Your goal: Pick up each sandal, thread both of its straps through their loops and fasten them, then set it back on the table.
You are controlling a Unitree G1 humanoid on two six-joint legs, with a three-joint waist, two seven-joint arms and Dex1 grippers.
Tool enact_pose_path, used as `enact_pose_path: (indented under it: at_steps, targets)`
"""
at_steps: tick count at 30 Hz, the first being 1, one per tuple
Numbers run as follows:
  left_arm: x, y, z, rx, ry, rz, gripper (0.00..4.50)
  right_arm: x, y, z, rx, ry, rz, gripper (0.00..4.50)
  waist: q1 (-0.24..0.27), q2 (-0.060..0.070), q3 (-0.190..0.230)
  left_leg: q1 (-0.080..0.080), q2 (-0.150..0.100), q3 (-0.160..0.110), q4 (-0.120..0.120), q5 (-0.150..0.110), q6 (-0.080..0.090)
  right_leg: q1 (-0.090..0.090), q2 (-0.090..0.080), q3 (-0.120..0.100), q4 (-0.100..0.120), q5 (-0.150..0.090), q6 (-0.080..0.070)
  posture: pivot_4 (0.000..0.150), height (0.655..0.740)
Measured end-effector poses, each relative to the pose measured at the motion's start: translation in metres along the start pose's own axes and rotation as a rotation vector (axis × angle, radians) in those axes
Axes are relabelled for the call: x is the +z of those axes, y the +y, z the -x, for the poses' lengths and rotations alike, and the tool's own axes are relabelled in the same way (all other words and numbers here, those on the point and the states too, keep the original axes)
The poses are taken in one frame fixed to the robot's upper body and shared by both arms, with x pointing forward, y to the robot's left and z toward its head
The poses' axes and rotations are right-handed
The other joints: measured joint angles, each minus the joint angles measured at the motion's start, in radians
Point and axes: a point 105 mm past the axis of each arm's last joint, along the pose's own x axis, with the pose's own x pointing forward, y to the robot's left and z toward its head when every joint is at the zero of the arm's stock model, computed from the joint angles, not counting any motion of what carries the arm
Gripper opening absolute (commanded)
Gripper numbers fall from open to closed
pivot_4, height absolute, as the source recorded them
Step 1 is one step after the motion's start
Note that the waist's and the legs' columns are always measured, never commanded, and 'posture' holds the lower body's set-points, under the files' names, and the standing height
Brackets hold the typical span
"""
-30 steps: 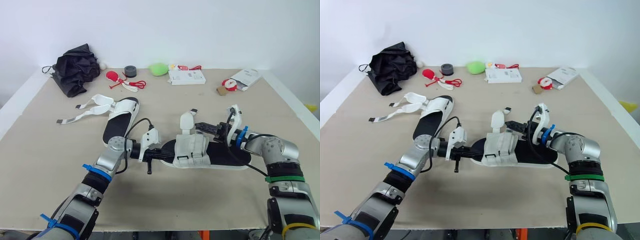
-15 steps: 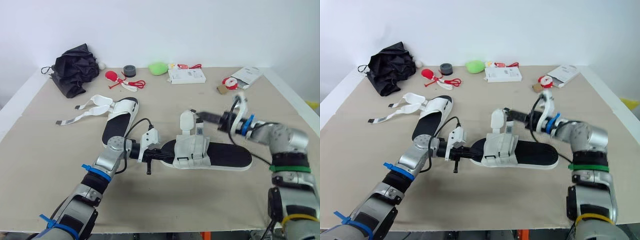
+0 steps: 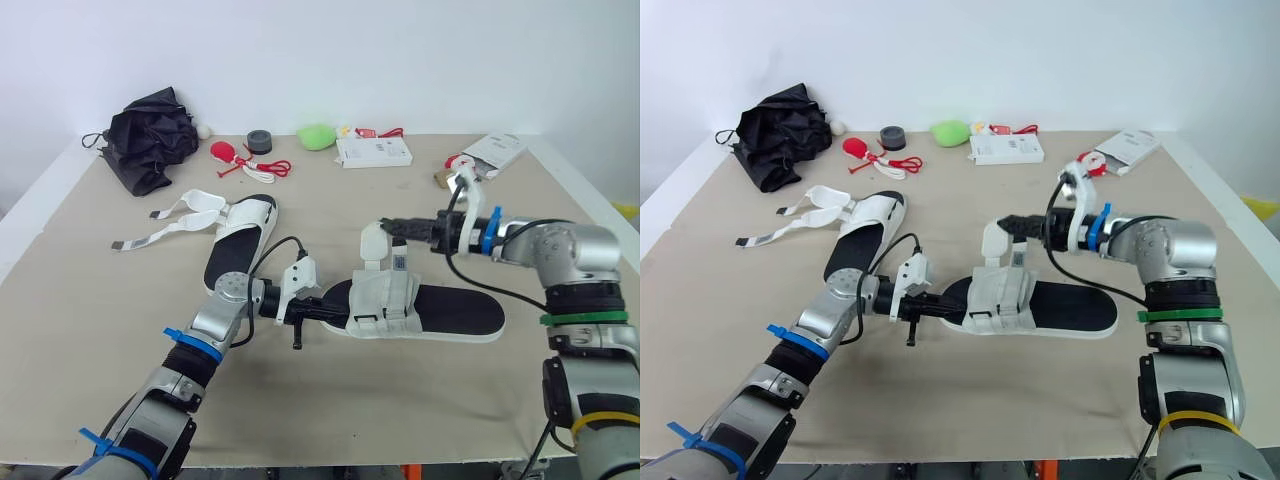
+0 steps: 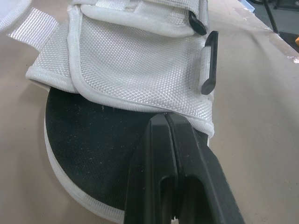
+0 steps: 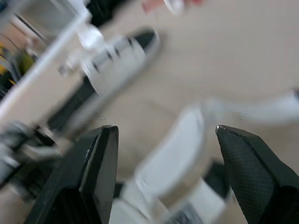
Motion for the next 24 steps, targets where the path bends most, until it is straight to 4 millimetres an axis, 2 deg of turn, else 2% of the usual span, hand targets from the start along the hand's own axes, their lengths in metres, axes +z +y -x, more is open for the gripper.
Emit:
enact_pose_path:
  at_steps: [5,11,16,24]
  targets:
    - [-0.001,-0.001,0.002,0.01,0.0,-0.006,0.0,-0.016,-0.019,-0.003,-0.038,0.044,-0.031,3.6,-0.001,0.0,0.0,0.0,0.0,0.0,0.0,0.0,0.0,0.0,0.001,0.0,0.0,0.0,-0.001,0.15,0.74]
    - [-0.001,-0.001,0.005,0.02,0.006,-0.009,0.0,-0.015,-0.018,-0.021,-0.007,0.06,-0.025,3.6,-0.005,0.0,0.0,0.0,0.001,0.0,0.0,0.0,0.0,0.0,0.001,0.0,0.001,0.0,-0.001,0.15,0.74]
    - [-0.001,-0.002,0.006,0.02,0.009,-0.003,0.0,-0.006,-0.011,-0.038,0.051,0.05,-0.01,3.6,-0.006,0.001,0.0,0.0,0.001,0.0,-0.001,0.0,0.0,-0.001,0.002,0.0,0.001,-0.001,-0.002,0.15,0.74]
    - [0.0,-0.003,0.013,0.023,0.031,-0.028,0.0,-0.005,-0.014,-0.052,0.063,0.062,-0.014,3.6,-0.017,0.001,0.0,0.001,0.002,0.001,-0.002,-0.001,-0.001,-0.002,0.003,0.001,0.002,0.001,-0.01,0.15,0.74]
